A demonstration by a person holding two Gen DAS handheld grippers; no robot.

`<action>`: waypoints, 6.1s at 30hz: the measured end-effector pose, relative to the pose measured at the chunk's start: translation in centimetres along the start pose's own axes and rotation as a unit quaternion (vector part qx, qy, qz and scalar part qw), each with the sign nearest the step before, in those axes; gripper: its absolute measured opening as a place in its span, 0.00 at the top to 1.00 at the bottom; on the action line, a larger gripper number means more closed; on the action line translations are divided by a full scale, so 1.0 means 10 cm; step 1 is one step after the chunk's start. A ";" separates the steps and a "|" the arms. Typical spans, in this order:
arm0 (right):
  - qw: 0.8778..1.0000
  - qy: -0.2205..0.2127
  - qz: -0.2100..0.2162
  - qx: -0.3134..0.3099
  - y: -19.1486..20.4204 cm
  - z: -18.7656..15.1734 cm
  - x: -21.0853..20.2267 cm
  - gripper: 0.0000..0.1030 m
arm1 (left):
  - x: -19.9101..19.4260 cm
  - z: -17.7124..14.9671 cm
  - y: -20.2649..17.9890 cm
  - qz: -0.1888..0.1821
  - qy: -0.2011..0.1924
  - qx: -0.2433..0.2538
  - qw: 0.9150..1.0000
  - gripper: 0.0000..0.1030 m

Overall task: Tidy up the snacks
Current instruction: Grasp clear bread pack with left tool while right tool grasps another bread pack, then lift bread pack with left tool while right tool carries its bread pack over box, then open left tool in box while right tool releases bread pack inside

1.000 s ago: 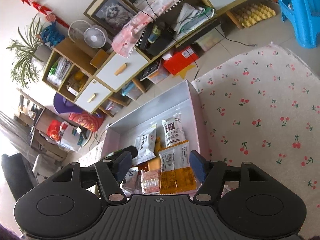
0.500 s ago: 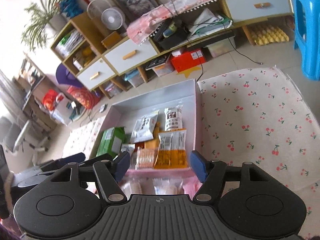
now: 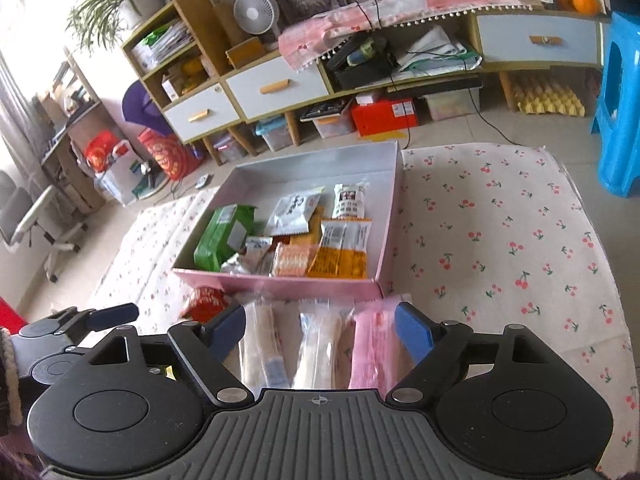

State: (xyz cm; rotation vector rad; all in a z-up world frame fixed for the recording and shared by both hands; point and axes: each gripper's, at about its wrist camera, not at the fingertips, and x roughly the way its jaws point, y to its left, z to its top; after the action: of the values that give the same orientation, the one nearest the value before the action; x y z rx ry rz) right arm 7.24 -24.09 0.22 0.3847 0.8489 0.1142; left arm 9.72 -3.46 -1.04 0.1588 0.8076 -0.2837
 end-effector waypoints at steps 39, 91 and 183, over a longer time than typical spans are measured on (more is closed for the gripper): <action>0.997 0.039 0.033 0.064 -0.21 -0.10 0.27 0.36 | 0.41 -0.29 -0.19 -0.033 0.006 -0.192 0.981 0.70; 0.997 0.071 -0.029 -0.005 0.10 -0.32 0.69 0.77 | 0.23 -0.52 -0.33 -0.033 -0.014 -0.059 0.998 0.68; 0.970 -0.039 0.087 0.222 -0.47 0.88 1.28 0.49 | 1.07 1.01 0.12 0.038 0.001 -0.013 0.999 0.36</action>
State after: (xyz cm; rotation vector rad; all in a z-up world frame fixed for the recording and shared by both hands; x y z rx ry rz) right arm 22.04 -27.74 -5.30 0.8798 0.7586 0.0702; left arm 24.07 -6.82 -1.86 0.1641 0.8049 -0.2017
